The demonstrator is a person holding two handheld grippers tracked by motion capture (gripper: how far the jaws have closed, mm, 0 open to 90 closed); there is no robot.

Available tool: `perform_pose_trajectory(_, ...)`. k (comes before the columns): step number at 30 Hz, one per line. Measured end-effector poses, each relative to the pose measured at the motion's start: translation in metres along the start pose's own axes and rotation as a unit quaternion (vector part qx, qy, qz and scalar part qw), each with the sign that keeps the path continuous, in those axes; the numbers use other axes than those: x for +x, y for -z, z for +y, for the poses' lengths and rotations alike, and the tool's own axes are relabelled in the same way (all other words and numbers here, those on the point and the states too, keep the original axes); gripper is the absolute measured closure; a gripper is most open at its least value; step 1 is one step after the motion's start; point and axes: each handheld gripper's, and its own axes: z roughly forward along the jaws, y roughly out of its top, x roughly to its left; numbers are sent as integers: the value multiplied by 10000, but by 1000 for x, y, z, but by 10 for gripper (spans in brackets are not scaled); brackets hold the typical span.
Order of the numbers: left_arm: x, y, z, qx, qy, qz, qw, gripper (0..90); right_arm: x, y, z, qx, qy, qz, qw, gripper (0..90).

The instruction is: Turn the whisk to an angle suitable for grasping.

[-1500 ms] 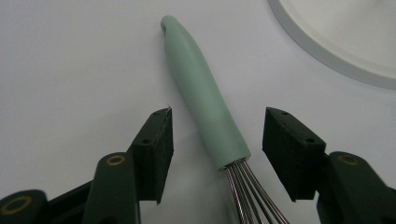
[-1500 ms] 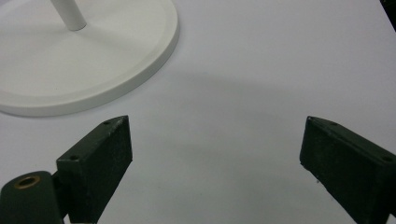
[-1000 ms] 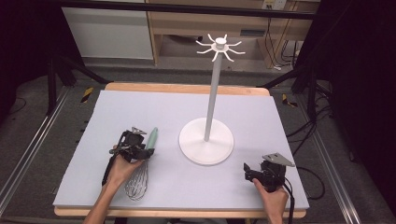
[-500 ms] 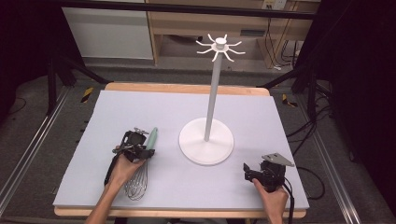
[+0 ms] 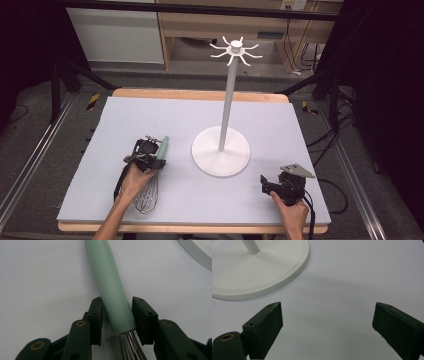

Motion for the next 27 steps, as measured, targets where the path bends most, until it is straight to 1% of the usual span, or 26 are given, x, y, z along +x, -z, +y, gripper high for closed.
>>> perform_pose_trajectory(4, 0, 0, 2, 110, -8, 25, 9999, 621, 0, 0, 0, 13, -14, -1, 10000, 98)
perform_pose_trajectory(5, 0, 0, 3, 107, 41, 34, 9999, 626, 0, 0, 0, 8, -11, -1, 10000, 98)
perform_pose_trajectory(8, 2, 0, 3, 103, 82, -30, 9999, 637, 0, 0, 0, 9, -26, 4, 10000, 98)
perform_pose_trajectory(11, 3, 1, 3, 121, 35, -60, 9999, 642, -1, 0, 0, 23, -29, -6, 10000, 98)
perform_pose_trajectory(14, 3, 2, 2, 140, 17, -137, 9998, 647, -1, 0, 0, 25, -31, -8, 10000, 98)
perform_pose_trajectory(21, 4, 4, 1, 173, -7, -236, 9996, 655, -1, 0, 0, 16, -33, -9, 10000, 98)
perform_pose_trajectory(24, 5, 6, 0, 126, 12, -253, 9996, 656, -1, 0, 0, 14, -33, -11, 10000, 98)
perform_pose_trajectory(25, 6, 7, 0, 93, -29, -225, 9997, 657, -1, 0, 0, 13, -32, -5, 10000, 98)
perform_pose_trajectory(27, 7, 9, -1, 17, -1, -227, 9997, 660, -1, 0, 0, 19, -38, -12, 10000, 98)
